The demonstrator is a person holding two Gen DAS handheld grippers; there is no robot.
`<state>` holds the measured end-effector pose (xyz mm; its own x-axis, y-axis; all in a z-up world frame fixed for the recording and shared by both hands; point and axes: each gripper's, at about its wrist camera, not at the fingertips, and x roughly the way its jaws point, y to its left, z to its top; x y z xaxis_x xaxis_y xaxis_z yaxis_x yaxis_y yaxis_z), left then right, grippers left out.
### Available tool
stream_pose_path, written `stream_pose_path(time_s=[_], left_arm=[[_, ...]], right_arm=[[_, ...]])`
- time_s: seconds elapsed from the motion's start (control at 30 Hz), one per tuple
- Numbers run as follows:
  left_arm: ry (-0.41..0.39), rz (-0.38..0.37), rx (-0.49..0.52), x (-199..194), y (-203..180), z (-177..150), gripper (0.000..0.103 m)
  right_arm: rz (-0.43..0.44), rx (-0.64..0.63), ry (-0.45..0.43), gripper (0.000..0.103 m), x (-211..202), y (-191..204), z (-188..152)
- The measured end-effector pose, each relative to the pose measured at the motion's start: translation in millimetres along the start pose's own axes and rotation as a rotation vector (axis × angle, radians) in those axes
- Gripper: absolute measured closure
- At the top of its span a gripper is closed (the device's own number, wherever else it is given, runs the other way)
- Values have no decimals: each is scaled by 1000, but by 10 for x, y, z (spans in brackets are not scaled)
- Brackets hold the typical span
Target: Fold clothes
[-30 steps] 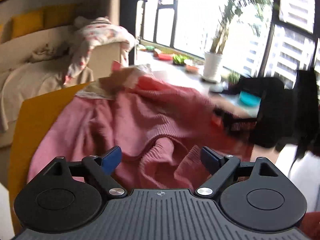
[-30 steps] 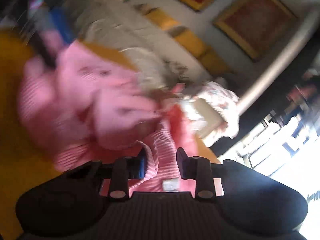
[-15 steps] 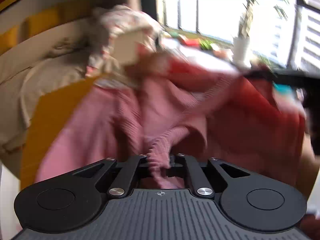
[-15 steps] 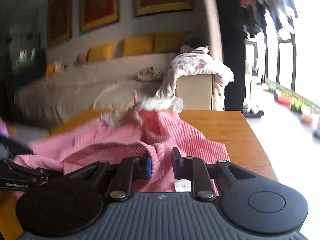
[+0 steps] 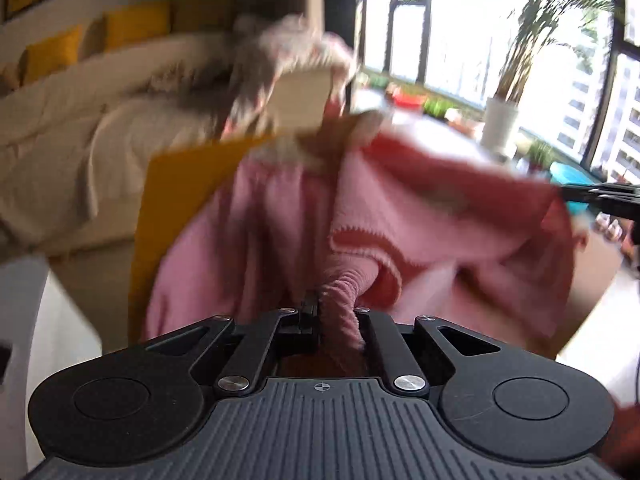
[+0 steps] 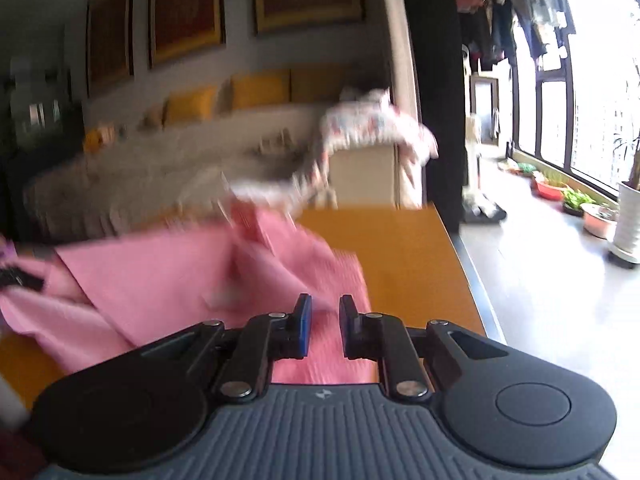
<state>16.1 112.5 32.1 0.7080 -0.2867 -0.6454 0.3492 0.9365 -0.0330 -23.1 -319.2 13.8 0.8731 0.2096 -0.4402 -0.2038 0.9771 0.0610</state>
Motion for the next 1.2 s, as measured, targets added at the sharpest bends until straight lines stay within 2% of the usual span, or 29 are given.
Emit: stream_pose_path(time_s=[0.07,0.17,0.2,0.23,0.3,0.33,0.37,0.4,0.43,0.5,0.6,0.73,0.9,1.07,1.2], left_arm=[[43,15,-43,-6,140,-149,91],[47,59,-115,-96,401,-245,80],[47,52,-134,-154,466,-269,71],[46,44,-153,-213,531,-292,67],[42,-17,-166,-348,593,-323,52],[35,-43,-154,-414,584,-314,47],[28,-68,-141,-479,574,-304,37],[14,-84,-115,-516,549,-266,29],[-3,-95,-91,-529,491,-228,25],[-37,-116,-44,-551,375,-151,18],[-66,-148,-11,-477,226,-33,10],[-38,-198,-51,-39,93,143,11],[73,-205,-131,649,108,304,30],[107,-254,-100,945,99,404,32],[105,-308,-121,1137,81,503,33]], right_arm=[[-41,-17,48,89,-57,-45,-154],[-144,7,72,89,-114,-239,-235],[-180,30,74,89,-127,-335,-229],[-218,55,74,88,-152,-432,-217],[-253,90,61,86,-219,-559,-164],[-239,83,44,76,-248,-539,-130],[-224,76,27,67,-276,-520,-96],[-208,68,12,41,-298,-491,-63],[-171,49,13,15,-238,-352,-32],[-97,11,15,0,-120,-73,30],[15,-46,18,0,58,344,123],[161,-119,24,0,297,889,246],[224,-8,137,0,758,881,319],[286,104,251,0,1220,873,392],[335,194,342,0,1589,866,450]])
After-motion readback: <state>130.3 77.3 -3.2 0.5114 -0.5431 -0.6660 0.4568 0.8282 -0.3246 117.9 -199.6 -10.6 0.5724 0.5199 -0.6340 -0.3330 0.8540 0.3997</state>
